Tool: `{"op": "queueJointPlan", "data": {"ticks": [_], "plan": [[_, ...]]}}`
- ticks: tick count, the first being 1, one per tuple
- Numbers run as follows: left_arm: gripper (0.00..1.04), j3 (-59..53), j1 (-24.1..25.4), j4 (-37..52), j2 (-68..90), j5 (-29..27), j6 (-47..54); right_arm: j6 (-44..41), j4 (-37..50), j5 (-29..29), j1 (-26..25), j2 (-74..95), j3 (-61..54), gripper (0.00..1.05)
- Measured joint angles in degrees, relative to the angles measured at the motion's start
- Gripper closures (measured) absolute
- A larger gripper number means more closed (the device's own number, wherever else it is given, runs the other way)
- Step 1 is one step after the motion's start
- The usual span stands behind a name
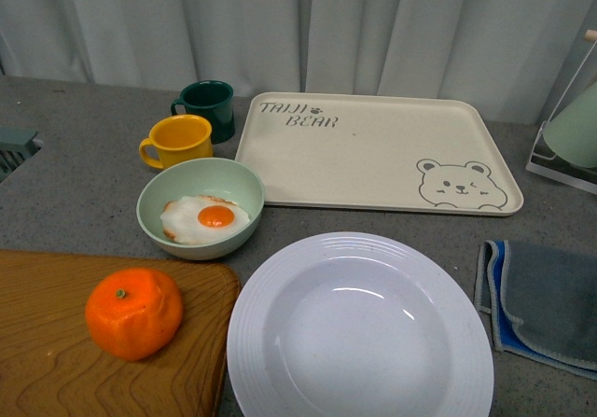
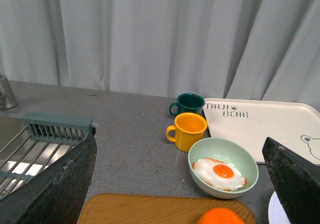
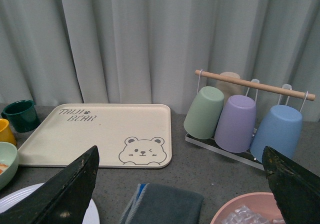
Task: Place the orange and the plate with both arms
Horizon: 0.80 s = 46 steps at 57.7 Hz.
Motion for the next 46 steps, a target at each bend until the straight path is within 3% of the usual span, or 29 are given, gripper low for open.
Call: {"op": "queueJointPlan", "data": {"ticks": [46], "plan": [[0.07,0.0,0.0,0.0,0.0,0.0,0.0,0.0,0.0,0.0,0.0,0.0,0.0,0.09]]}}
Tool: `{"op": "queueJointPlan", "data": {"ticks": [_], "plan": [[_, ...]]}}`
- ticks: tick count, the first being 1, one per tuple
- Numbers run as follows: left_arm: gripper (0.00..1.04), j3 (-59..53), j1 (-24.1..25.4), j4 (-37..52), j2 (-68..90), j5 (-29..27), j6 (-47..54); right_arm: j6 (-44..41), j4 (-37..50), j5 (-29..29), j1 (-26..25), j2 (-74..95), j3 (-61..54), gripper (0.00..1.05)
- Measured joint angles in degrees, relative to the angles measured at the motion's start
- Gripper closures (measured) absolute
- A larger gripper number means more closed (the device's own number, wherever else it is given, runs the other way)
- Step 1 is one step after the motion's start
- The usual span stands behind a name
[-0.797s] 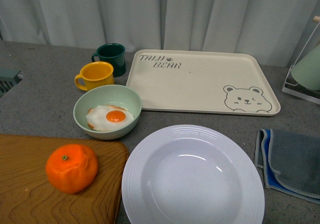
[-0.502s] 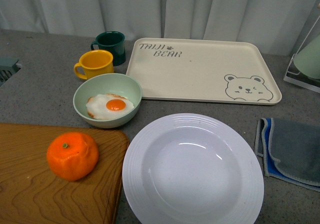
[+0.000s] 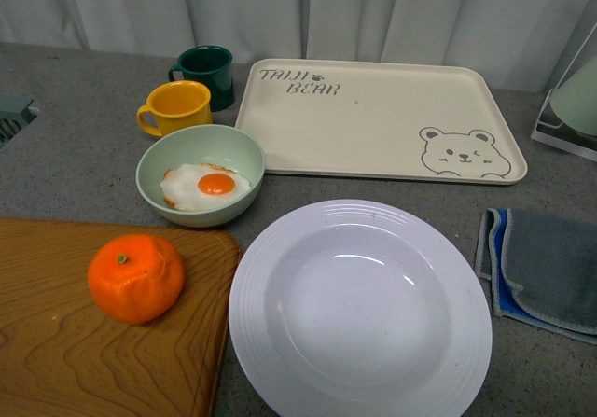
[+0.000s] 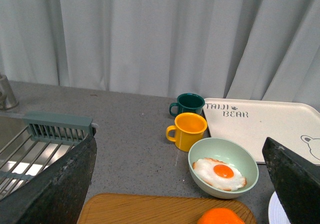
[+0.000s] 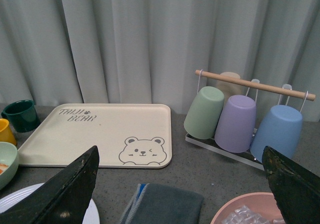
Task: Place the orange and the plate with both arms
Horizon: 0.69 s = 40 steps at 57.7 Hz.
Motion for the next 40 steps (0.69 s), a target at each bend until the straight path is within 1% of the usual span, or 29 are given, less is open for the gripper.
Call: {"op": "queueJointPlan", "data": {"ticks": [14,16,18,20,25,31,34,40], "plan": [[0.07,0.2,-0.2,-0.6,0.5,-0.6,-0.1,0.0,0.0,0.0,0.0,0.0,0.0,0.09],[0.07,2.0,-1.0,-7.1,2.3,-3.6,-0.7,0.0,0.0,0.0,0.0,0.0,0.0,0.09],[0.07,3.3,-1.6,-11.0,5.1,-4.9,-1.4,0.0,0.0,0.0,0.0,0.0,0.0,0.09],[0.07,3.9,-2.3,-12.2,9.0,-6.1,-1.8,0.0,0.0,0.0,0.0,-0.1,0.0,0.09],[0.07,4.7,-4.2,-7.8,17.0,-6.8,-2.3,0.0,0.0,0.0,0.0,-0.1,0.0,0.09],[0.07,8.8,-7.4,1.0,30.3,-7.5,-4.6,0.0,0.0,0.0,0.0,-0.1,0.0,0.09],[0.07,12.0,-9.0,3.7,38.7,-5.6,-6.4,0.0,0.0,0.0,0.0,-0.1,0.0,0.09],[0.07,16.7,-10.4,4.0,51.2,-2.5,-8.8,0.0,0.0,0.0,0.0,-0.1,0.0,0.09]]}}
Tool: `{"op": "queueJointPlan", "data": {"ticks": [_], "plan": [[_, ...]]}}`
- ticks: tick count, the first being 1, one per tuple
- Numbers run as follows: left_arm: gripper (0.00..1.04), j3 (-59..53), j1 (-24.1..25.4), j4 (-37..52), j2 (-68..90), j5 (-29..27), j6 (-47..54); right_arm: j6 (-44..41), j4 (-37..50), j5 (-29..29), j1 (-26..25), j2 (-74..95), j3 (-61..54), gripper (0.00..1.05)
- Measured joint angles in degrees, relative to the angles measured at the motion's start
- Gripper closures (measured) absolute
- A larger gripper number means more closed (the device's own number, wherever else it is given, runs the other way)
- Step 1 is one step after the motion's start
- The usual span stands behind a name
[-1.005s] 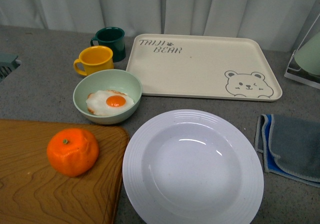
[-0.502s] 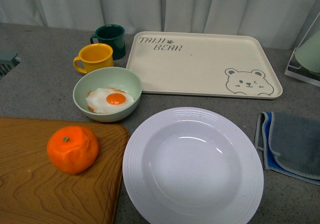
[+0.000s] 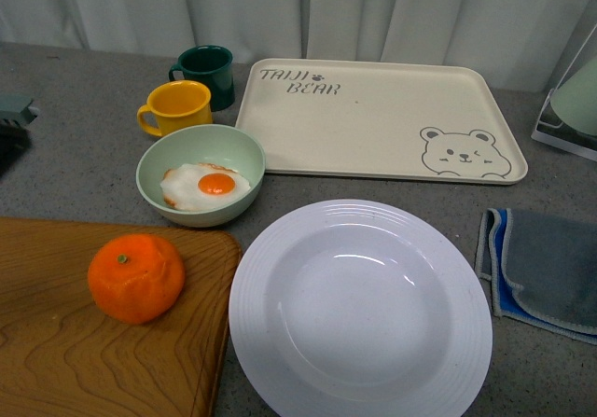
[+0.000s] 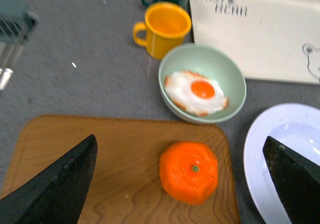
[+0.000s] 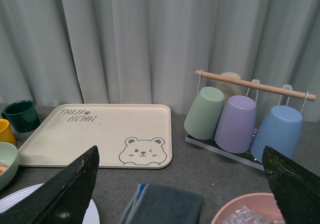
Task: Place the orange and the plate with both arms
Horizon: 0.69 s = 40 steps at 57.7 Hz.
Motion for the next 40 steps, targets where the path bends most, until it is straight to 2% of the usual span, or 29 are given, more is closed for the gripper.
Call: {"op": "queueJointPlan", "data": {"ticks": [5,14,40], "plan": [[0.07,3.7,-1.2,-1.5,9.2,3.2,-0.5,0.0,0.0,0.0,0.0,0.0,0.0,0.09],[0.07,9.3,-2.0,-4.6,19.3,5.6,-1.2,0.0,0.0,0.0,0.0,0.0,0.0,0.09],[0.07,17.4,-3.6,-9.3,34.5,7.2,-2.5,0.0,0.0,0.0,0.0,0.0,0.0,0.09]]}}
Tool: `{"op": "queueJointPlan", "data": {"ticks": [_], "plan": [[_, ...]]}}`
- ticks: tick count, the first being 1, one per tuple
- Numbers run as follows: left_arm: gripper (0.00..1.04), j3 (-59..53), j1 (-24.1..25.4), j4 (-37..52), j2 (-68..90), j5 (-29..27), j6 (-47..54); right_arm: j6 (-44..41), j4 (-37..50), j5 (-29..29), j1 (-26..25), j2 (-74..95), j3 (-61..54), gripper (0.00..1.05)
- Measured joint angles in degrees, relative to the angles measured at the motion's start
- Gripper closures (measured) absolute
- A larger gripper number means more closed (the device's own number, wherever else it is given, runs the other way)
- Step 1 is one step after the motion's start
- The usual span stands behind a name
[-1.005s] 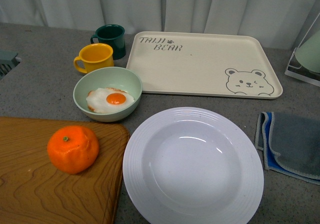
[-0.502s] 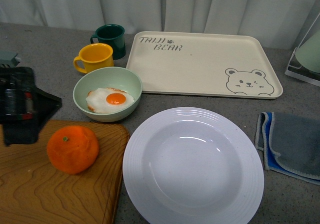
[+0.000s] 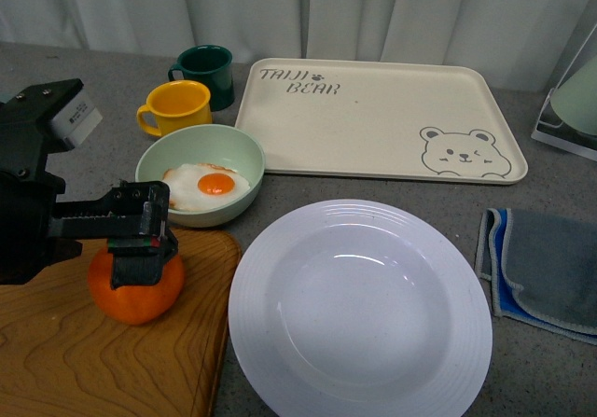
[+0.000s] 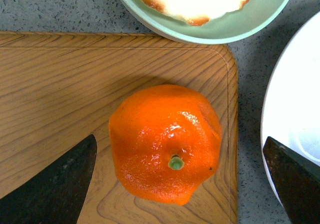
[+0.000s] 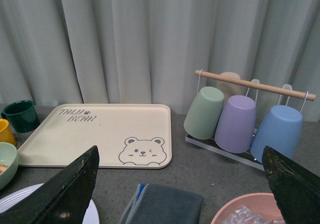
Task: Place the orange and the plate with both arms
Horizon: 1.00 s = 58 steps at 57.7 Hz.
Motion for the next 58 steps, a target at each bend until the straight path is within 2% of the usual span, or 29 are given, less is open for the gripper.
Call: {"op": "queueJointPlan", "data": {"ticks": [18,31,38,46,58], "plan": [[0.08,2.6,0.3,-0.5,5.5,-0.6,-0.5,0.0,0.0,0.0,0.0,0.0,0.0,0.09],[0.41,2.8,0.4,-0.6,6.8,-0.4,-0.8,0.0,0.0,0.0,0.0,0.0,0.0,0.09],[0.5,2.9,-0.3,-1.3,5.5,-0.2,-2.0,0.0,0.0,0.0,0.0,0.0,0.0,0.09],[0.52,3.0,-3.4,-1.6,1.3,0.1,-3.0,0.0,0.0,0.0,0.0,0.0,0.0,0.09],[0.53,6.2,-11.9,-1.0,0.5,0.2,-5.8,0.0,0.0,0.0,0.0,0.0,0.0,0.09]]}}
